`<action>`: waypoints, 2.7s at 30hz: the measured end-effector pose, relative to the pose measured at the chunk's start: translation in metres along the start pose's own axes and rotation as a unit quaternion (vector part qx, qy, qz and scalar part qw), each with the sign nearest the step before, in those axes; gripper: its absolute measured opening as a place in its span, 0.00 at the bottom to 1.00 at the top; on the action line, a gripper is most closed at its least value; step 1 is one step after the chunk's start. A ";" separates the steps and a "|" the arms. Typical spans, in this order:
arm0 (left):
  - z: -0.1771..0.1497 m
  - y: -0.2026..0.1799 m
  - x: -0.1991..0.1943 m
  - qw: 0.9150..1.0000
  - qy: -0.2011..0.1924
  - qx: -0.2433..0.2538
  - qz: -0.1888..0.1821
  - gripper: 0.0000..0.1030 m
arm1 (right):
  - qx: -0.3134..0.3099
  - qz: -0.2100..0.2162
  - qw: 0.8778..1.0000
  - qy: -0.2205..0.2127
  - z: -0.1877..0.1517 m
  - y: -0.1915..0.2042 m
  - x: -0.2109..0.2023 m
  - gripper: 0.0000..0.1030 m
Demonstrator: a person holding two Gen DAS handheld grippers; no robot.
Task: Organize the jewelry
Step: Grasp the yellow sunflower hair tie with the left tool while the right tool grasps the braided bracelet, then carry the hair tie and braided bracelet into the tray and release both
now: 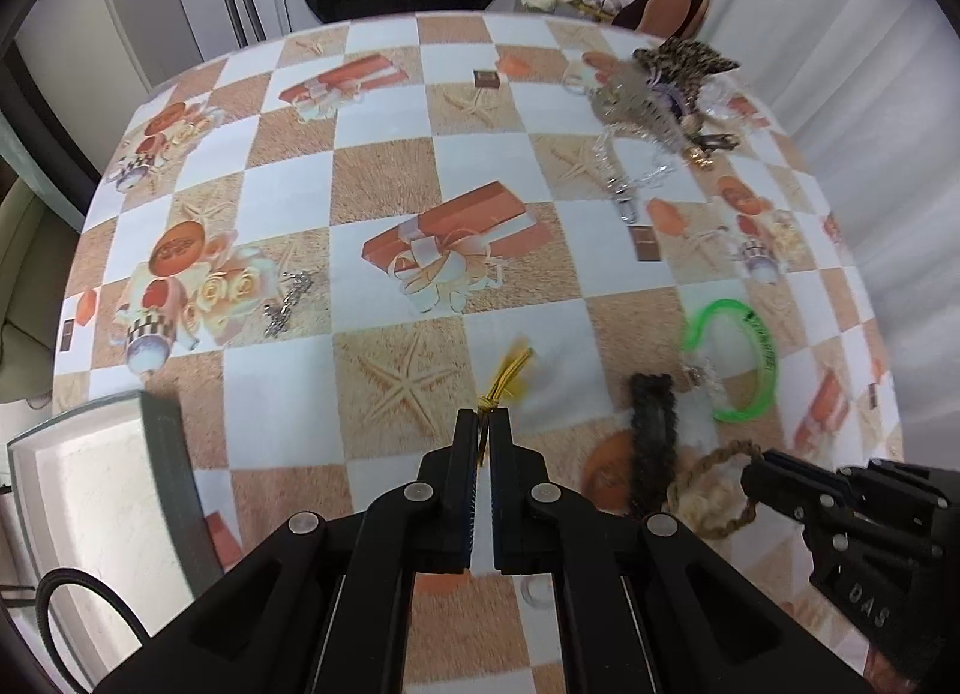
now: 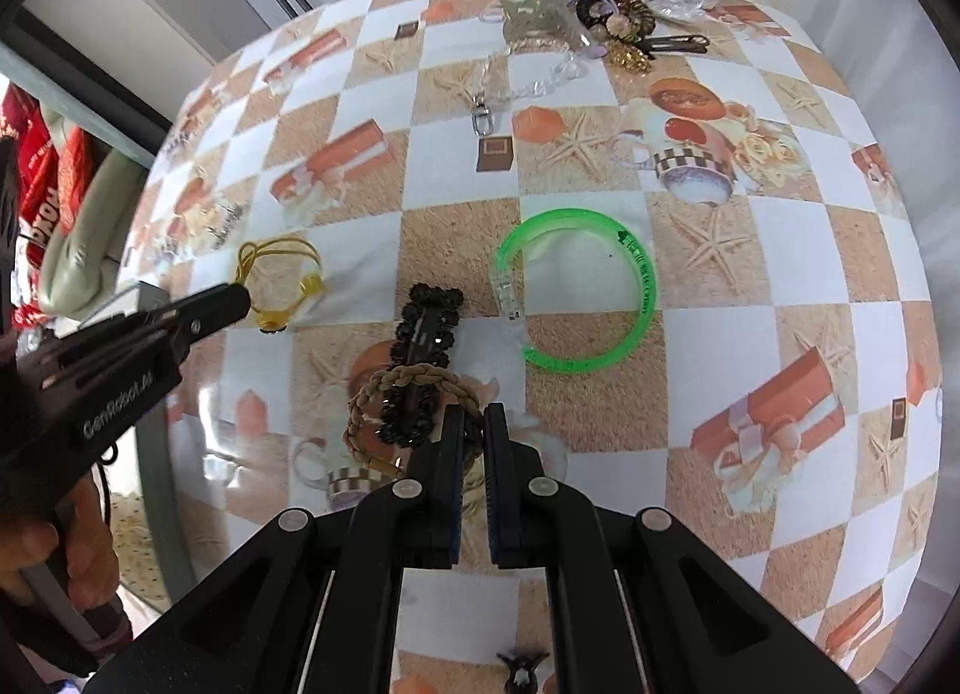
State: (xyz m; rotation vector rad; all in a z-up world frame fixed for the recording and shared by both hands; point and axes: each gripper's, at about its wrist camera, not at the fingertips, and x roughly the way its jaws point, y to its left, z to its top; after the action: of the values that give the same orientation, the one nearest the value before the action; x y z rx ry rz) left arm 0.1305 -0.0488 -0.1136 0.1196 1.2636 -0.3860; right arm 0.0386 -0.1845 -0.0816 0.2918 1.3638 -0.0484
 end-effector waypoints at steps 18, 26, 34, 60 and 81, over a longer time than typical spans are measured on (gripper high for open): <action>-0.053 0.014 -0.086 0.999 -0.027 -0.027 -0.026 0.08 | -0.001 0.020 1.000 -0.010 -0.028 0.002 -0.063 0.06; -0.080 0.029 -0.123 0.997 -0.041 -0.052 -0.027 0.08 | -0.017 0.032 0.999 -0.010 -0.037 0.024 -0.082 0.06; -0.111 0.062 -0.156 0.994 -0.057 -0.094 -0.017 0.08 | -0.066 0.053 0.996 -0.008 -0.041 0.074 -0.094 0.06; -0.214 0.195 -0.187 0.963 -0.056 -0.261 0.035 0.08 | -0.241 0.087 0.964 0.064 -0.059 0.260 -0.026 0.06; -0.223 0.222 -0.113 0.965 0.029 -0.241 0.100 0.08 | -0.245 0.035 0.961 0.123 -0.061 0.278 0.070 0.06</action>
State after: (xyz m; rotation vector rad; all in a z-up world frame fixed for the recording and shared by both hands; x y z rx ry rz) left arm -0.0215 0.2484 -0.1026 -0.1574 1.3573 0.1050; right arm 0.0514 0.1070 -0.1109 -0.0768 1.5607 0.3925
